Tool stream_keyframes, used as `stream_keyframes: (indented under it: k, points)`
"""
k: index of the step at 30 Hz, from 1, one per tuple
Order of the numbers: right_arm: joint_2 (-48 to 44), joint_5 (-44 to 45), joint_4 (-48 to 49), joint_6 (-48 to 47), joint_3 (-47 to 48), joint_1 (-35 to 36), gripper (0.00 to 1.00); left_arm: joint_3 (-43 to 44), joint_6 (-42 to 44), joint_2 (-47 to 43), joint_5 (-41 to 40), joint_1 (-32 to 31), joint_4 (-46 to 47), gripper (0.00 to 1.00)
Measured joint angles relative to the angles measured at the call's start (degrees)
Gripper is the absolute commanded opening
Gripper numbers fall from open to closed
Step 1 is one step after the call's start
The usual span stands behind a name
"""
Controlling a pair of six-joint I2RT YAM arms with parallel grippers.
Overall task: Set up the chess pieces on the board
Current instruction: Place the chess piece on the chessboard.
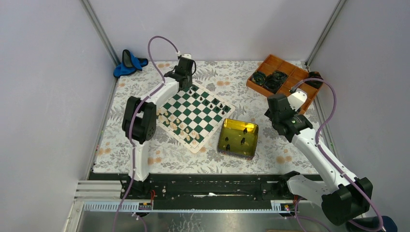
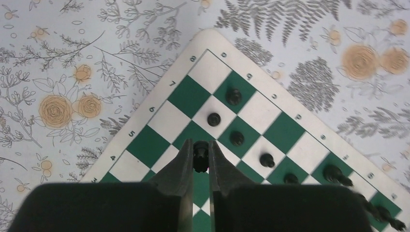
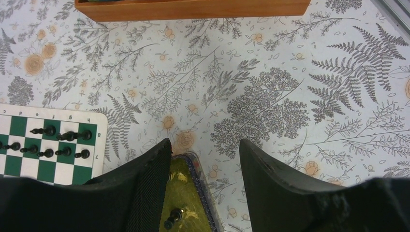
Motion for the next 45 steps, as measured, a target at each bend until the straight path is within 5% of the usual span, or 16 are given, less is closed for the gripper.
stream_keyframes:
  k: [24, 45]
  points:
    - [-1.16, -1.62, 0.87, -0.28, -3.67, 0.00, 0.60, 13.99, -3.04, 14.27, 5.99, 5.77, 3.41, 0.00]
    - [1.31, -1.51, 1.77, -1.44, -3.78, -0.02, 0.60, 15.72, -4.61, 18.78, 9.11, 5.77, 3.34, 0.00]
